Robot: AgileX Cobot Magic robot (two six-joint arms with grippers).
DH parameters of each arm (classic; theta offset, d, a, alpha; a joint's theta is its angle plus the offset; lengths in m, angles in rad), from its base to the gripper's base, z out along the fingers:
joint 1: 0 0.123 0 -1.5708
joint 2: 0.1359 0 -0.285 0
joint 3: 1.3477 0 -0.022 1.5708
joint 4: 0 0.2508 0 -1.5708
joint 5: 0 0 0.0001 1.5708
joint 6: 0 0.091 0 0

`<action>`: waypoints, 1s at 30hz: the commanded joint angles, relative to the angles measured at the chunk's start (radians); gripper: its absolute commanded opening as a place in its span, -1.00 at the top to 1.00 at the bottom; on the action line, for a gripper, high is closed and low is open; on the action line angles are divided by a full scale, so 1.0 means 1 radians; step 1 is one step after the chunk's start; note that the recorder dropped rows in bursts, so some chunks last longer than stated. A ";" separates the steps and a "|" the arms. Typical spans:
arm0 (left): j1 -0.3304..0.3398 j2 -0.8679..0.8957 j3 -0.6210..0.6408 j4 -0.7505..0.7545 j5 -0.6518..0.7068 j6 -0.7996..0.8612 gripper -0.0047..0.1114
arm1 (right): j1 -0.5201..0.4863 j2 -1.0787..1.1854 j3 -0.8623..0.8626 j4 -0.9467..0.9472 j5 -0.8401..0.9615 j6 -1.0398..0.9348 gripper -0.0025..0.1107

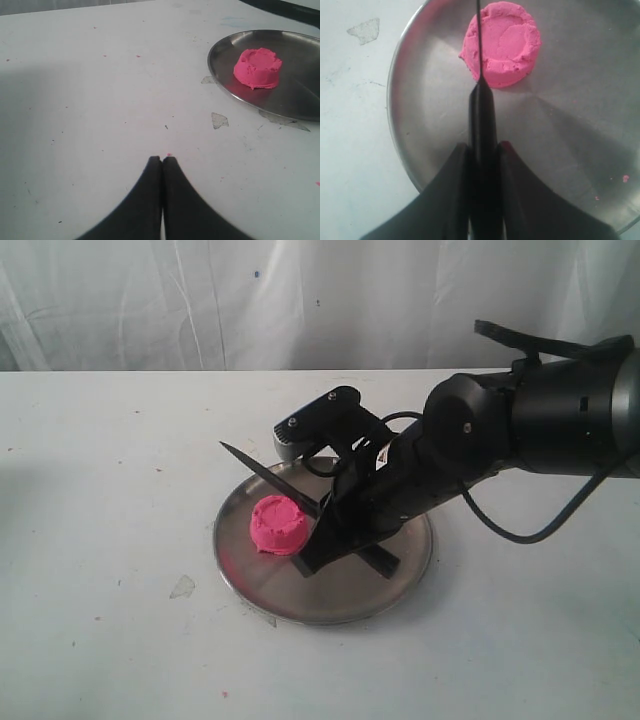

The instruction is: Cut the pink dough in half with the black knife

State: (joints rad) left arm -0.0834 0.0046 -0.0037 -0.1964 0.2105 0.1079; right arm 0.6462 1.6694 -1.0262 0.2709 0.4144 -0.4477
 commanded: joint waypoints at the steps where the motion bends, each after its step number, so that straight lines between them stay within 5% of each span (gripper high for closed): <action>1: 0.001 -0.005 0.004 -0.015 -0.001 0.002 0.92 | 0.001 -0.002 0.001 0.000 0.026 0.006 0.96; 16: 0.001 -0.005 0.004 0.073 -0.046 0.177 0.92 | 0.001 -0.002 0.001 0.008 0.077 0.008 0.96; 22: 0.001 -0.005 0.004 -0.176 -0.327 -0.096 0.92 | 0.001 -0.002 0.001 0.006 0.078 0.008 0.96; 30: 0.001 -0.005 0.004 -0.195 -0.488 -0.471 0.92 | 0.001 -0.002 0.001 0.006 0.084 0.008 0.96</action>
State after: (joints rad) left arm -0.0834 0.0046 -0.0037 -0.3737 -0.2344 -0.2208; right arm 0.6462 1.6694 -1.0262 0.2745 0.5047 -0.4460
